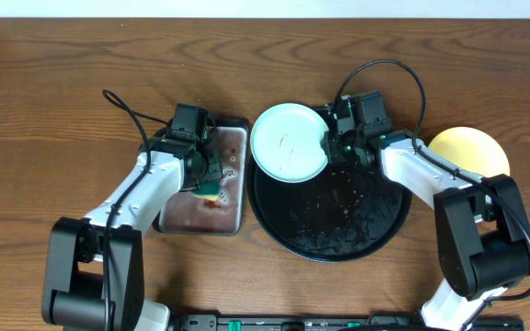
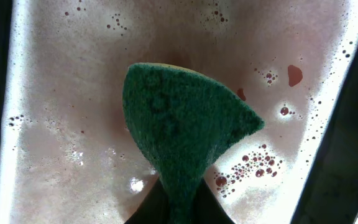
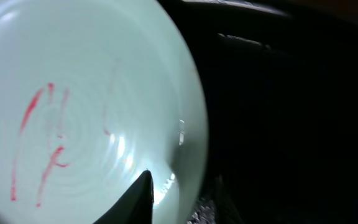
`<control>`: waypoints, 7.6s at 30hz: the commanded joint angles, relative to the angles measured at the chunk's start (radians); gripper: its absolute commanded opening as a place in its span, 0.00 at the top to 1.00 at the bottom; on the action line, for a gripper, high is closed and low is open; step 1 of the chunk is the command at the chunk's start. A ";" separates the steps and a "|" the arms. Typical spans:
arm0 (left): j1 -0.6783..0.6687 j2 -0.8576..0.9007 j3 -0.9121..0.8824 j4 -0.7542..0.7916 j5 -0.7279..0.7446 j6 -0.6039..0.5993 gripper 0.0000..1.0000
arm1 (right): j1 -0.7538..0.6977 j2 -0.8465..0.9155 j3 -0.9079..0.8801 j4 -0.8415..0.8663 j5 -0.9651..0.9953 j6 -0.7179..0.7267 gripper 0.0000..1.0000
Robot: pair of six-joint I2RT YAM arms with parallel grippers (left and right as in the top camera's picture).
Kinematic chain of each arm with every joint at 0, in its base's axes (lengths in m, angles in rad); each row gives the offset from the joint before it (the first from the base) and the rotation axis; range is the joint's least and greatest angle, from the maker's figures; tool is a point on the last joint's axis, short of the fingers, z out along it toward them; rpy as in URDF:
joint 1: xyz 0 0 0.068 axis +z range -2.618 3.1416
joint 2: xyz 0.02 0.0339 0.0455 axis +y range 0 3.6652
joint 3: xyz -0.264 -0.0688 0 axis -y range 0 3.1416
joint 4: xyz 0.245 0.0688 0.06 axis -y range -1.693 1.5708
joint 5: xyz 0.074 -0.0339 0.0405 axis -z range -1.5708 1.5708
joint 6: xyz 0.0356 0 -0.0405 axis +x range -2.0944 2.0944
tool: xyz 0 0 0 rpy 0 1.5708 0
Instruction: Clean dirty plates on tray and stack at the side
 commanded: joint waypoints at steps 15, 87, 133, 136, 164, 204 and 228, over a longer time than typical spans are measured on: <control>0.002 0.007 -0.009 -0.003 0.003 0.009 0.92 | 0.025 0.015 -0.004 -0.014 0.074 0.100 0.73; -0.643 0.094 -0.008 0.488 0.070 -0.247 0.92 | -0.035 -0.192 -0.239 -0.291 0.201 0.122 0.99; -0.611 0.288 0.011 0.772 0.099 -0.395 0.92 | -0.035 -0.192 -0.239 -0.292 0.183 0.121 0.99; -0.609 0.317 0.011 0.736 0.081 -0.356 0.92 | -0.035 -0.192 -0.239 -0.292 0.183 0.121 0.99; -0.591 0.238 0.157 0.370 0.133 -0.299 0.92 | -0.035 -0.192 -0.239 -0.292 0.183 0.122 0.99; -0.219 -0.043 0.150 -0.079 -0.073 -0.087 0.93 | -0.034 -0.192 -0.239 -0.250 0.164 0.125 0.92; -0.045 0.031 0.079 -0.040 -0.072 -0.035 0.92 | -0.031 -0.407 -0.181 -0.206 0.373 0.015 0.99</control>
